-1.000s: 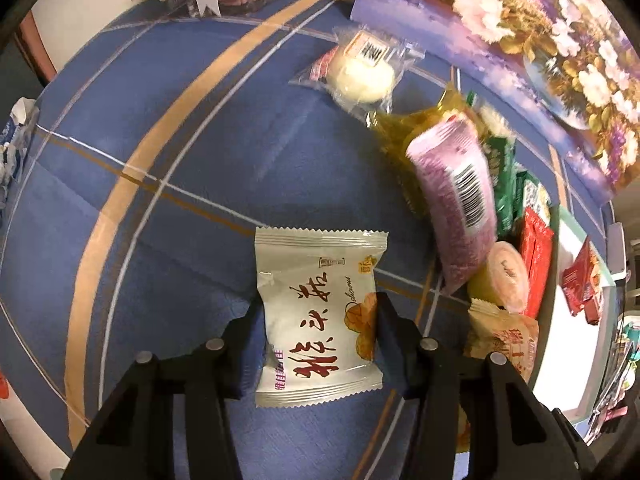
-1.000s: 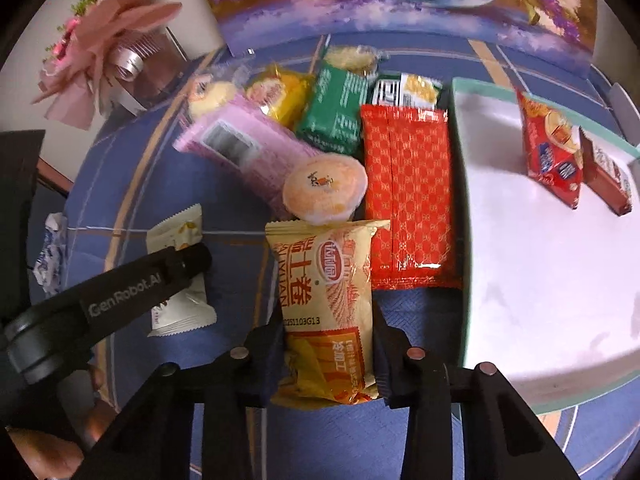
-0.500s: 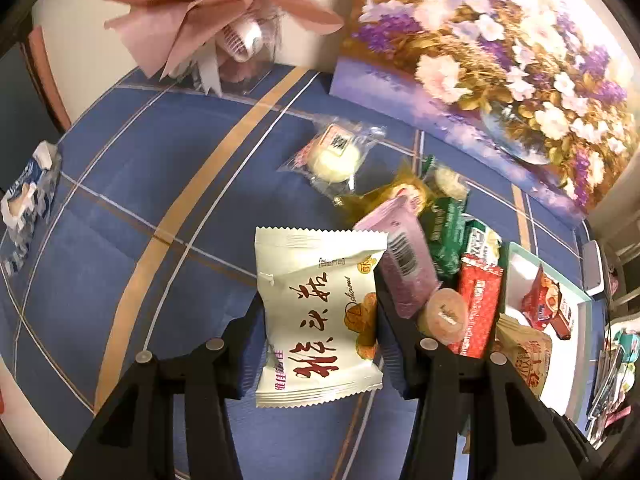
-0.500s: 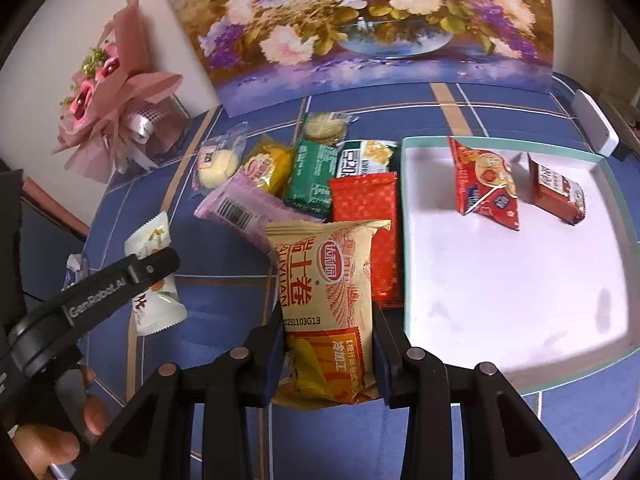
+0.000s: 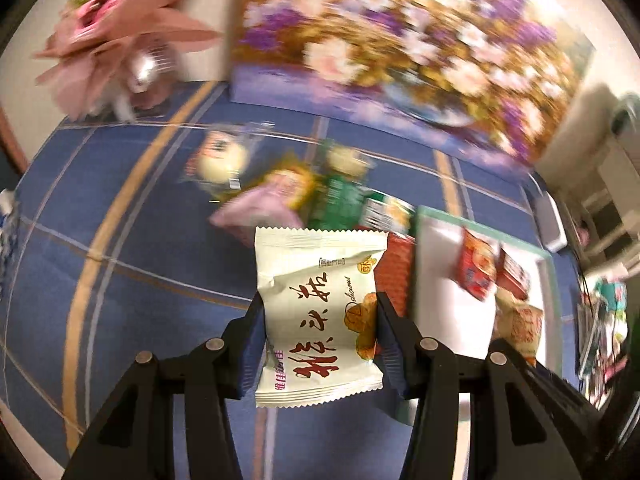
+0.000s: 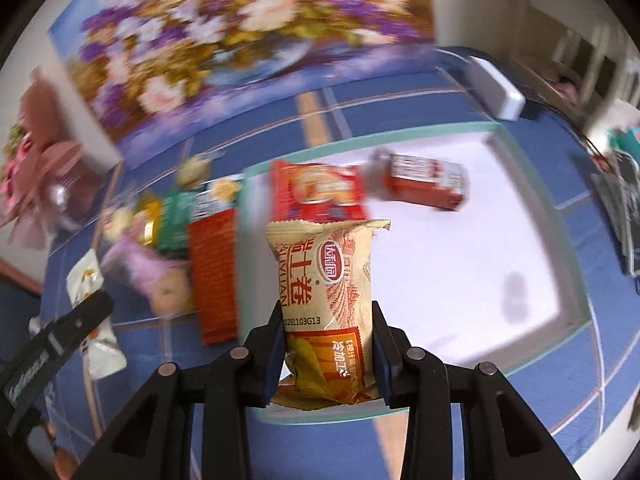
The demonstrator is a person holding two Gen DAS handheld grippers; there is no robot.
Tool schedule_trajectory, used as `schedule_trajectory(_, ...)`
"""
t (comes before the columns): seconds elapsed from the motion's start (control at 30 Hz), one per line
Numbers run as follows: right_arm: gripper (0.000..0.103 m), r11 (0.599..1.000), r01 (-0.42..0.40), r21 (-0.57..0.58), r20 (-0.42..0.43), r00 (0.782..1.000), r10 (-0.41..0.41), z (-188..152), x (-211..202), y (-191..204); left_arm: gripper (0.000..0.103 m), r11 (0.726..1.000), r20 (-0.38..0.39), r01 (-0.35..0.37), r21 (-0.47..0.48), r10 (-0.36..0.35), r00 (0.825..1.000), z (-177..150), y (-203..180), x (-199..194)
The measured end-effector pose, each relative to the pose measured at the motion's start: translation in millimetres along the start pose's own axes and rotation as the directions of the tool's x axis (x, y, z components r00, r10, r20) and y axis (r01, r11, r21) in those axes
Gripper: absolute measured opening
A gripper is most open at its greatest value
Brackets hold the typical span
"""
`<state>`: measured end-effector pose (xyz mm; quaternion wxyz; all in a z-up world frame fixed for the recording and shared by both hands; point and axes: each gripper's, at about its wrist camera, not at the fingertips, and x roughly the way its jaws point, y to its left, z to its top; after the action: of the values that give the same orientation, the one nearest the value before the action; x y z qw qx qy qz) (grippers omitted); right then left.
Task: Organize snacks
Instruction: 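Carry both packets into the white tray and open both tools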
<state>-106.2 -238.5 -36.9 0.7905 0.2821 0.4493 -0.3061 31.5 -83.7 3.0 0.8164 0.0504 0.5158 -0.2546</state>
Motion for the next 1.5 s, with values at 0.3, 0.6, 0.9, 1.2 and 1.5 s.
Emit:
schedule_trajectory(0.3,0.040,0.987,0.091,0.132,-0.020,0.996,-0.089,5.2,3.1,-64.0,0.053,0.983,-0.047,0.074,0.169,-0.067,0.997,-23.8,-73.7,11.1)
schedule_trajectory(0.6,0.040,0.978,0.122,0.170,-0.061,0.992,-0.113,1.2,13.2,-82.1,0.053,0.963,-0.101,0.112,0.245,-0.089,0.991,-42.1,-109.8,34.9)
schedule_trajectory(0.9,0.040,0.982,0.122,0.143,-0.064,0.991,-0.114,0.8,14.5,-75.7,0.054,0.963,-0.107,0.112,0.244,-0.088,0.990,-42.1,-110.5,39.1)
schedule_trajectory(1.2,0.040,0.986,0.120,0.116,-0.063,0.992,-0.113,3.1,14.6,-70.5,0.064,0.966,-0.091,0.101,0.238,-0.081,0.992,-37.0,-106.8,32.7)
schedule_trajectory(1.5,0.064,0.990,0.118,0.080,-0.040,0.993,-0.115,3.2,8.8,-62.2,0.082,0.987,-0.037,-0.028,0.160,0.035,0.999,-22.7,-77.5,28.6)
